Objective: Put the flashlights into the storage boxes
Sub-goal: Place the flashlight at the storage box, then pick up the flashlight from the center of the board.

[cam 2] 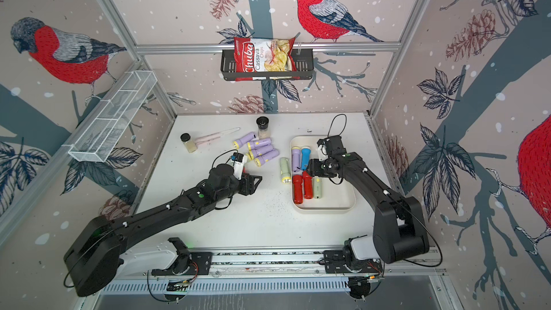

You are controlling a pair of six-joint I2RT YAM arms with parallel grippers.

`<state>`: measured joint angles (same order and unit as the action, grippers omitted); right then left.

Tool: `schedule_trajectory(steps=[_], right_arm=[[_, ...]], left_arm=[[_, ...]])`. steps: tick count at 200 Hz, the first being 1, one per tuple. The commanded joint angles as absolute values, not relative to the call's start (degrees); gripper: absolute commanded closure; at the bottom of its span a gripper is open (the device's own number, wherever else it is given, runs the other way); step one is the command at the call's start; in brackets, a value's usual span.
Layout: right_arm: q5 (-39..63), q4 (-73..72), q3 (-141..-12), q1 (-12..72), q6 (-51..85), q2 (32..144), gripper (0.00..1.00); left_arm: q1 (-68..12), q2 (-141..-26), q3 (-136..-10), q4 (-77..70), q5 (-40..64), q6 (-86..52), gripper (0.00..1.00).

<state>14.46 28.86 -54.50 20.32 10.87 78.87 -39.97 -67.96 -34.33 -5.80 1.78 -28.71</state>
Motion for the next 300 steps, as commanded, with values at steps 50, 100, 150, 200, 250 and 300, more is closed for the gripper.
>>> schedule_trajectory(steps=[50, 100, 150, 200, 250, 300], right_arm=[[9.05, 12.14, -54.23, 36.10, 11.90, 78.80, 0.38], [9.24, 10.20, -54.69, 39.19, 11.77, 80.19, 0.38], [8.88, 10.15, -54.02, 40.42, 11.46, 80.57, 0.38], [7.91, 10.13, -52.75, 40.64, 10.80, 79.03, 0.38], [8.79, 8.86, -52.26, 40.69, 10.76, 77.78, 0.38], [8.86, 8.69, -52.82, 40.78, 10.72, 77.62, 0.38]], left_arm=[[-31.62, -61.84, -35.61, 20.30, -6.67, -33.16, 0.31], [-29.15, -65.70, -36.81, 30.58, -14.94, -36.69, 0.31], [-27.76, -73.64, -37.47, 32.04, -18.90, -37.96, 0.25], [-27.77, -76.12, -37.41, 29.01, -11.88, -37.16, 0.32], [-27.96, -75.91, -36.66, 28.31, -4.48, -36.35, 0.38], [-28.14, -74.27, -35.16, 27.43, -0.73, -35.93, 0.47]])
